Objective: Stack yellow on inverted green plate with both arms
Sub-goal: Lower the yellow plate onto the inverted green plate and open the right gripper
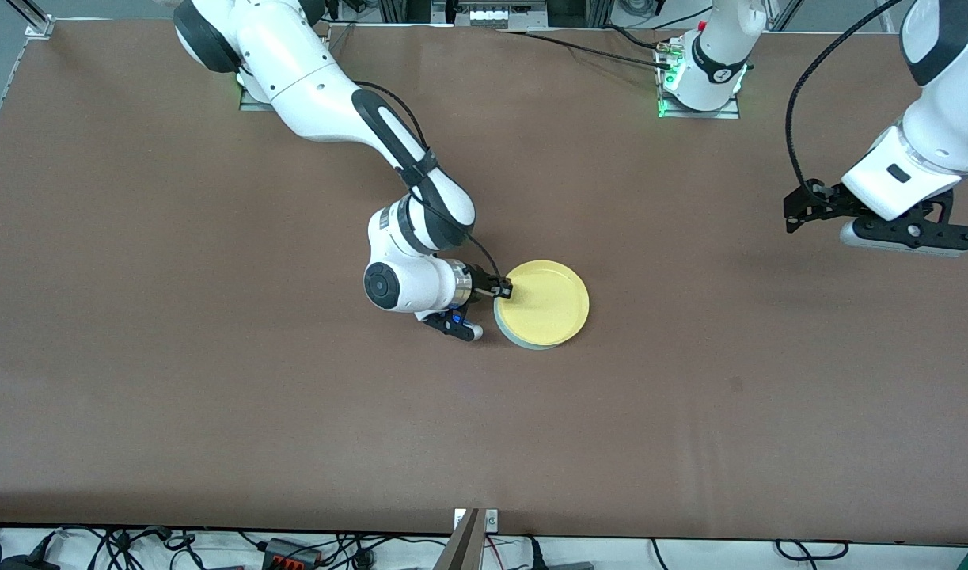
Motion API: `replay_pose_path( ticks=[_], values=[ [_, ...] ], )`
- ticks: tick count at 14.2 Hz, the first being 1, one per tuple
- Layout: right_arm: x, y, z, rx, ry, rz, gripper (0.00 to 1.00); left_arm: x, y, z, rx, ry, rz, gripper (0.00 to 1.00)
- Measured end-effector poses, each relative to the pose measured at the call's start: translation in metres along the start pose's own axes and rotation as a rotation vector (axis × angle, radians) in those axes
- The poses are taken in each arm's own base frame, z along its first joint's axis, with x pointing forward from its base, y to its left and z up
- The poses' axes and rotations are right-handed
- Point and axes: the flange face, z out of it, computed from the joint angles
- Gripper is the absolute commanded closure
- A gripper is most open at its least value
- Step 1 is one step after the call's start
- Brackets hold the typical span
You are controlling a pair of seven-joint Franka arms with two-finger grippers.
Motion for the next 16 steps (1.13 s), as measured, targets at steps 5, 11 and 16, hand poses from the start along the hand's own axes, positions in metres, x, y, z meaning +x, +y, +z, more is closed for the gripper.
replay_pose_path(
  ticks=[5, 11, 16],
  values=[
    [0.002, 0.002, -0.003, -0.015, 0.002, -0.007, 1.00, 0.003, -0.012, 0.002, -0.009, -0.006, -0.033, 0.00],
    [0.002, 0.005, -0.002, -0.048, -0.011, -0.018, 0.00, -0.004, -0.022, -0.002, -0.046, 0.004, -0.064, 0.00],
    [0.000, -0.007, -0.026, -0.051, -0.004, -0.045, 0.00, -0.011, -0.019, -0.005, -0.039, 0.009, -0.039, 0.00]
  ],
)
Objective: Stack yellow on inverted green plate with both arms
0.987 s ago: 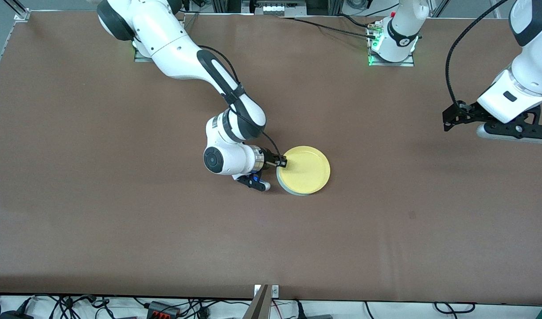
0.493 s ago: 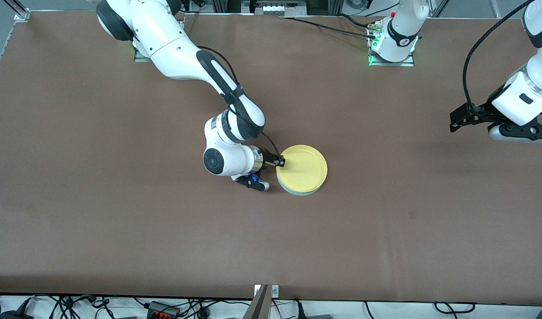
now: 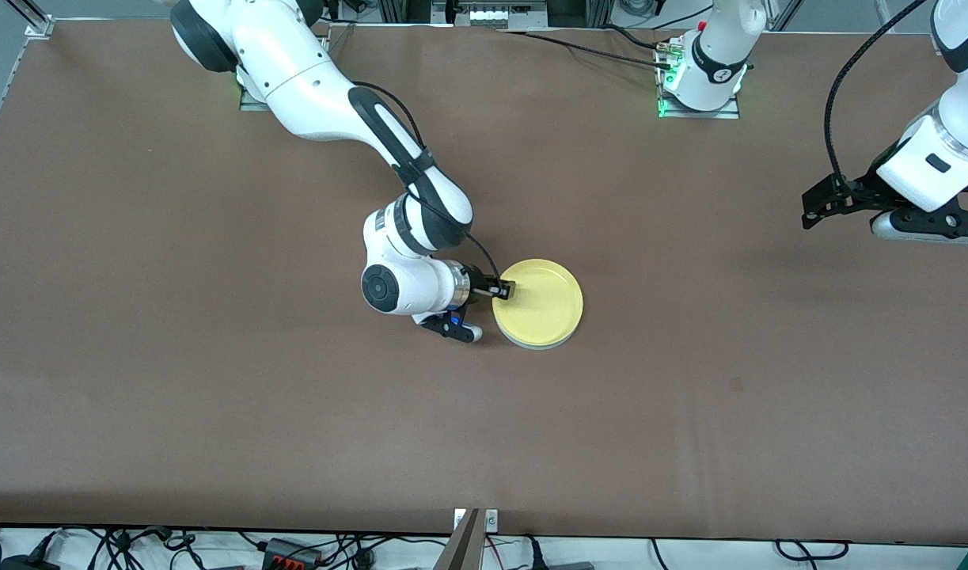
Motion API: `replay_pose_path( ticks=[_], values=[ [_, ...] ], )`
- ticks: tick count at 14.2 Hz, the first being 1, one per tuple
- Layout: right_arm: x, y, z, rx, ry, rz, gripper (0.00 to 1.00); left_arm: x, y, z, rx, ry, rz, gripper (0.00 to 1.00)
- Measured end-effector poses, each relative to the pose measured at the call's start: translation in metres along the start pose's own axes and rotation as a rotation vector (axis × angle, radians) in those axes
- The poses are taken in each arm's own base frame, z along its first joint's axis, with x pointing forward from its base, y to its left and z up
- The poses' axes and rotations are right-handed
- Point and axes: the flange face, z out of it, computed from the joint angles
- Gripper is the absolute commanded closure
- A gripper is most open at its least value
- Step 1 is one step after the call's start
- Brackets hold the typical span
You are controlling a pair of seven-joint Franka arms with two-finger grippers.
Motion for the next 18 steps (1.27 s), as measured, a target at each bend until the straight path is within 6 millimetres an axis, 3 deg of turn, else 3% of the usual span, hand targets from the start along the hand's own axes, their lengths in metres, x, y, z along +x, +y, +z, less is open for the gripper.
replay_pose_path(
  ticks=[2, 6, 9, 11, 15, 18],
  values=[
    [0.006, 0.006, -0.037, -0.073, 0.013, -0.021, 0.00, 0.000, -0.001, 0.000, 0.012, 0.000, 0.021, 0.00],
    [0.012, 0.017, -0.154, -0.231, 0.130, -0.065, 0.00, -0.002, 0.000, -0.001, 0.013, -0.008, 0.024, 0.00],
    [0.014, 0.038, -0.221, -0.285, 0.170, -0.103, 0.00, -0.006, 0.002, -0.003, 0.013, -0.034, 0.028, 0.00],
    [0.025, 0.064, -0.264, -0.282, 0.168, -0.113, 0.00, -0.009, 0.003, -0.008, 0.013, -0.037, 0.028, 0.00],
    [0.046, 0.138, -0.362, -0.247, 0.181, -0.071, 0.00, -0.009, 0.004, -0.011, 0.013, -0.036, 0.031, 0.00],
    [0.048, 0.171, -0.412, -0.211, 0.222, -0.027, 0.00, -0.009, 0.004, -0.011, 0.013, -0.035, 0.031, 0.00]
  ],
)
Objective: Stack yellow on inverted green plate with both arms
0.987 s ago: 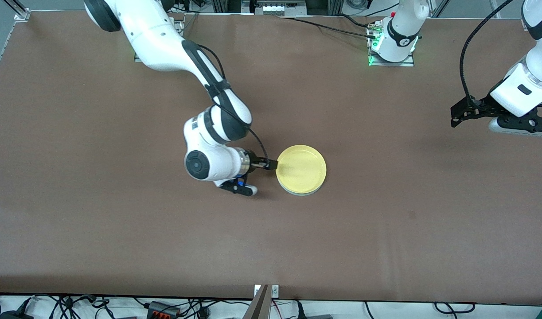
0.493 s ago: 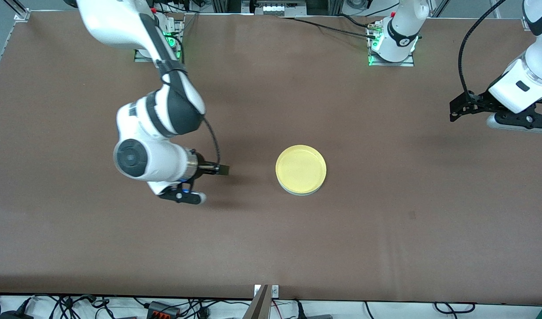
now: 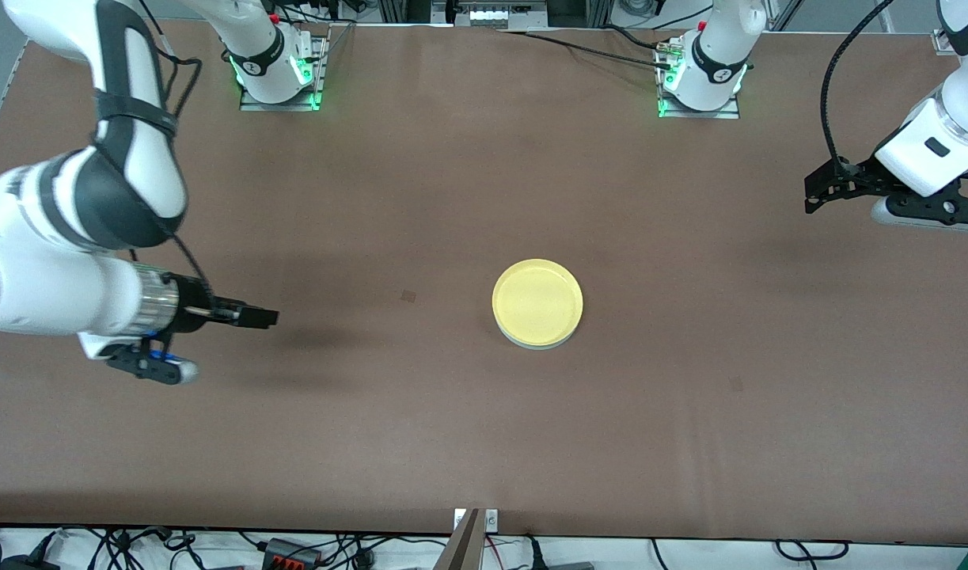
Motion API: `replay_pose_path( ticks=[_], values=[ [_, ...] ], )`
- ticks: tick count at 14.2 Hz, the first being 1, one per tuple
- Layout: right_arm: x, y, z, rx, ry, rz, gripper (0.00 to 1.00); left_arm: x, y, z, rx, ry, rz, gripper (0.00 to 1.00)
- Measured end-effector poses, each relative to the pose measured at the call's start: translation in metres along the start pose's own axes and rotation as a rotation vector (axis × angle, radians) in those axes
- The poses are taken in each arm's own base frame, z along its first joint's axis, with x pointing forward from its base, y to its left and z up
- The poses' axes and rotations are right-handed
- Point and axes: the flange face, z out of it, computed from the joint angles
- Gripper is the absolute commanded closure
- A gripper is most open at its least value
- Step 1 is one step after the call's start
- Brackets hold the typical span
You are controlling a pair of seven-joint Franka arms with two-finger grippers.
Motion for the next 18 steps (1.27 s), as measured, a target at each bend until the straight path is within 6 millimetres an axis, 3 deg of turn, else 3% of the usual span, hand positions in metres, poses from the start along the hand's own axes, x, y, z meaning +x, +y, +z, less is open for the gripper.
replay_pose_path(
  ticks=[7, 10, 14, 18],
  values=[
    [-0.011, 0.047, -0.070, -0.222, 0.185, -0.093, 0.00, 0.000, 0.000, 0.000, 0.000, 0.000, 0.001, 0.00],
    [-0.019, 0.078, -0.098, -0.239, 0.248, -0.094, 0.00, 0.000, 0.000, 0.000, 0.000, 0.000, 0.001, 0.00],
    [-0.040, 0.132, -0.129, -0.230, 0.280, -0.141, 0.00, 0.000, 0.001, 0.000, 0.000, 0.000, 0.005, 0.00],
    [-0.065, 0.151, -0.157, -0.234, 0.287, -0.188, 0.00, 0.000, 0.001, 0.000, 0.000, -0.001, 0.005, 0.00]
  ],
)
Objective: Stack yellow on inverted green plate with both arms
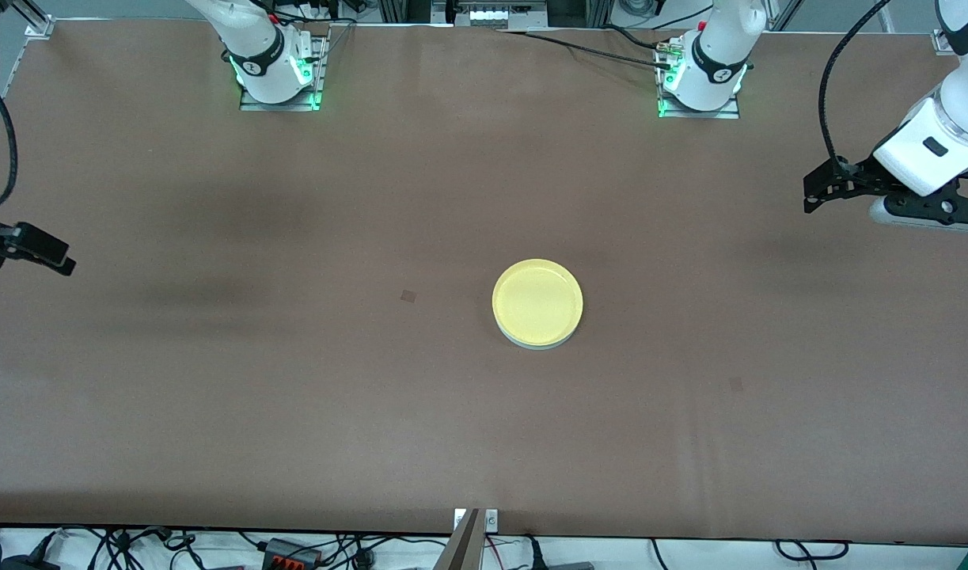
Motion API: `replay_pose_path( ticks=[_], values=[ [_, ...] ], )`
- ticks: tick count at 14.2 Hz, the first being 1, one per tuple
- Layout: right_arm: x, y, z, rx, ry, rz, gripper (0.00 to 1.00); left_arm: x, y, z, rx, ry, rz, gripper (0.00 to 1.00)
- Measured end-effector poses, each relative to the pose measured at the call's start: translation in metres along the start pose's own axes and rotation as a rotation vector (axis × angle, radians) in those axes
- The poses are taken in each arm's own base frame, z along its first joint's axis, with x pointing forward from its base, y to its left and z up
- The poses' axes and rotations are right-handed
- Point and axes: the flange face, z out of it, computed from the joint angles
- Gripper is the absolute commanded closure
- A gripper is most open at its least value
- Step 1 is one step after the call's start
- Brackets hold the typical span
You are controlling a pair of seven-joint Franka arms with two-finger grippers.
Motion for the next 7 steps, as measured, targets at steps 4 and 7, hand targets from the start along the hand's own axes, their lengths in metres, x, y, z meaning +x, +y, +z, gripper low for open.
replay_pose_path(
  ticks=[4, 7],
  values=[
    [-0.014, 0.002, -0.002, 0.001, -0.052, -0.006, 0.00, 0.000, 0.000, 0.000, 0.000, 0.000, 0.001, 0.00],
    [-0.025, 0.001, 0.004, 0.001, -0.060, -0.008, 0.00, 0.000, 0.001, 0.000, 0.000, 0.000, 0.001, 0.00]
  ],
)
